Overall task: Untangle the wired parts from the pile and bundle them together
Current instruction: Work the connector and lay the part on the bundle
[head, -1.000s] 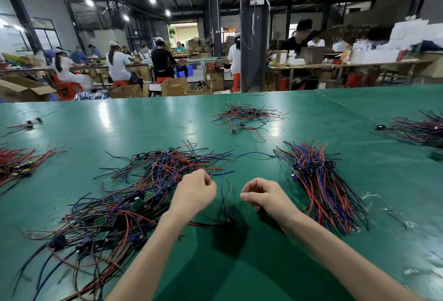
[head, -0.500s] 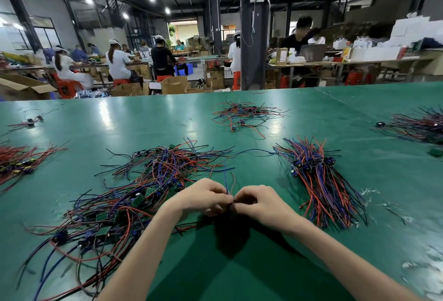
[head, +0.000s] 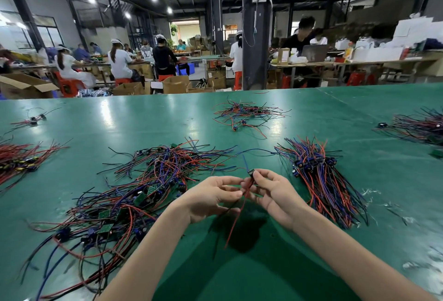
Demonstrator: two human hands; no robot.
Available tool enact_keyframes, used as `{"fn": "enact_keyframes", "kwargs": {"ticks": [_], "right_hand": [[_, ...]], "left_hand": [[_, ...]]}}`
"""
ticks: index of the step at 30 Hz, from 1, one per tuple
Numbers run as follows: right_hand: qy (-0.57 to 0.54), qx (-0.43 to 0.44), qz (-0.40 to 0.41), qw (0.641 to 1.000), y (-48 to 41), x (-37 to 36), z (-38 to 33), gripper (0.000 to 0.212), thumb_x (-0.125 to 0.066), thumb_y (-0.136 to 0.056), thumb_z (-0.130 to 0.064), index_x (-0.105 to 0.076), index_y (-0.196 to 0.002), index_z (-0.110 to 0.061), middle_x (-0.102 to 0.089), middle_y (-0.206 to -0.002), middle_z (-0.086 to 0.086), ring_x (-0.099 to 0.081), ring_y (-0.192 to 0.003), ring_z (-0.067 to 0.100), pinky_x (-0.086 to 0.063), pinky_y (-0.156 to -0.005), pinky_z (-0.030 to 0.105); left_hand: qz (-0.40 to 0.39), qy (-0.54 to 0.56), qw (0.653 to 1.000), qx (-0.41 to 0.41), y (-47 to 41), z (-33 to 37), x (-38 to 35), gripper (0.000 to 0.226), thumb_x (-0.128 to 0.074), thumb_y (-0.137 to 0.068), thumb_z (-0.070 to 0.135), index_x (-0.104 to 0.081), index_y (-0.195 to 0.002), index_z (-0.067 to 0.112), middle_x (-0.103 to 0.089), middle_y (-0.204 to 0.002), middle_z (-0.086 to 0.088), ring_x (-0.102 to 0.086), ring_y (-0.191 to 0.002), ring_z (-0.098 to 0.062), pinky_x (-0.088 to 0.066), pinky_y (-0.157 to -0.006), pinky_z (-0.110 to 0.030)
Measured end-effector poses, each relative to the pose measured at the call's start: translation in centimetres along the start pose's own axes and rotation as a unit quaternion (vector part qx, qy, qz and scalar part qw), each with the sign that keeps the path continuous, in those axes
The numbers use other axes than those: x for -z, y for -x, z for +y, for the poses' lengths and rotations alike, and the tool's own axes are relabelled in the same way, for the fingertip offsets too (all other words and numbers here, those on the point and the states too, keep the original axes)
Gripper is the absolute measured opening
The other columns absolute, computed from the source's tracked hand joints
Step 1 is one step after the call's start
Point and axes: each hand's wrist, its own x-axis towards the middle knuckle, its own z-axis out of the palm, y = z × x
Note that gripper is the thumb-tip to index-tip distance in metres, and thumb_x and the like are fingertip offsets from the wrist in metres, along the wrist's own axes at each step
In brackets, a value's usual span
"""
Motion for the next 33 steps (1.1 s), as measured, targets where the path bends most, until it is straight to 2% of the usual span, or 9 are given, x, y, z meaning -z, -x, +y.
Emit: {"fn": "enact_keyframes", "kwargs": {"ticks": [2, 4, 9, 16, 21, 24, 28, 30, 33], "right_hand": [[-0.013, -0.004, -0.003, 1.0, -0.1, 0.1, -0.2, 0.013, -0.046, -0.095, -0.001, -0.052, -0.085, -0.005, -0.061, -0.067, 0.013, -0.062, -0.051, 0.015, -0.056, -0.05, 0.026], [-0.003, -0.012, -0.017, 1.0, 0.0, 0.1, -0.2, 0.012, -0.046, -0.095, 0.0, -0.053, -0.086, -0.002, -0.063, -0.062, 0.011, -0.061, -0.047, 0.012, -0.053, -0.047, 0.023], [0.065, -0.049, -0.07, 0.994, 0.3, 0.1, 0.6, 0.008, -0.052, -0.09, 0.002, -0.059, -0.095, 0.0, -0.064, -0.071, 0.012, -0.056, -0.048, 0.011, -0.052, -0.049, 0.021], [0.144, -0.029, -0.096, 0.984, 0.7, 0.1, 0.8, 0.02, -0.058, -0.084, 0.01, -0.056, -0.096, -0.006, -0.069, -0.072, 0.007, -0.058, -0.05, 0.01, -0.051, -0.05, 0.022], [0.217, 0.009, -0.115, 0.969, 0.8, 0.0, 0.6, 0.026, -0.053, -0.086, 0.015, -0.048, -0.101, -0.006, -0.07, -0.068, 0.007, -0.057, -0.046, 0.013, -0.051, -0.047, 0.022], [0.257, 0.016, -0.128, 0.958, 0.9, 0.1, 0.6, 0.027, -0.052, -0.086, 0.016, -0.048, -0.102, -0.006, -0.067, -0.067, 0.007, -0.058, -0.047, 0.015, -0.052, -0.047, 0.023], [0.299, 0.018, -0.151, 0.942, 1.1, 0.0, 0.4, 0.023, -0.054, -0.086, 0.015, -0.05, -0.096, -0.006, -0.063, -0.07, 0.011, -0.06, -0.048, 0.016, -0.052, -0.048, 0.024], [0.318, 0.023, -0.165, 0.934, 1.2, 0.1, 0.2, 0.023, -0.055, -0.086, 0.015, -0.05, -0.095, -0.005, -0.06, -0.074, 0.015, -0.06, -0.049, 0.017, -0.052, -0.046, 0.026], [0.308, 0.011, -0.198, 0.93, 1.3, 0.3, -0.1, 0.021, -0.052, -0.086, 0.017, -0.048, -0.099, 0.001, -0.055, -0.08, 0.022, -0.061, -0.05, 0.02, -0.053, -0.046, 0.028]], "left_hand": [[0.015, -0.044, 0.999, -0.001, -0.3, -0.4, -0.5, 0.02, -0.053, -0.096, 0.019, -0.065, -0.112, 0.016, -0.065, -0.102, 0.001, -0.055, -0.086, -0.006, -0.048, -0.064, -0.016], [0.047, -0.01, 0.999, -0.019, -0.8, -0.8, -1.0, 0.02, -0.052, -0.096, 0.026, -0.068, -0.103, 0.015, -0.065, -0.102, -0.002, -0.049, -0.086, -0.013, -0.042, -0.063, -0.017], [0.127, -0.019, 0.988, -0.084, -1.3, -1.7, -1.2, 0.015, -0.059, -0.092, 0.024, -0.068, -0.084, 0.015, -0.064, -0.077, 0.0, -0.051, -0.078, -0.014, -0.04, -0.063, -0.022], [0.175, 0.063, 0.977, -0.1, -1.4, -1.5, -1.2, 0.005, -0.067, -0.085, 0.016, -0.071, -0.088, 0.013, -0.067, -0.08, 0.0, -0.057, -0.062, -0.006, -0.045, -0.061, -0.02], [0.146, 0.109, 0.981, -0.06, -1.4, -1.2, -0.7, 0.008, -0.069, -0.083, 0.015, -0.074, -0.089, 0.012, -0.065, -0.098, -0.011, -0.055, -0.092, -0.023, -0.049, -0.088, -0.039], [0.123, 0.13, 0.983, -0.036, -1.3, -1.1, -0.3, 0.01, -0.067, -0.085, 0.018, -0.074, -0.087, 0.012, -0.067, -0.095, -0.008, -0.057, -0.087, -0.019, -0.048, -0.076, -0.027], [0.165, 0.108, 0.979, -0.048, -1.3, -1.1, 0.0, 0.01, -0.067, -0.085, 0.015, -0.075, -0.08, 0.014, -0.07, -0.079, 0.002, -0.06, -0.07, -0.007, -0.05, -0.06, -0.016], [0.18, 0.096, 0.976, -0.07, -1.3, -1.2, -0.1, 0.008, -0.066, -0.086, 0.011, -0.074, -0.084, 0.013, -0.07, -0.072, 0.003, -0.06, -0.06, -0.004, -0.048, -0.054, -0.015], [0.2, 0.054, 0.971, -0.121, -1.3, -1.3, -0.4, 0.008, -0.067, -0.085, 0.008, -0.072, -0.087, 0.013, -0.069, -0.069, 0.004, -0.061, -0.061, -0.003, -0.046, -0.057, -0.017]]}}
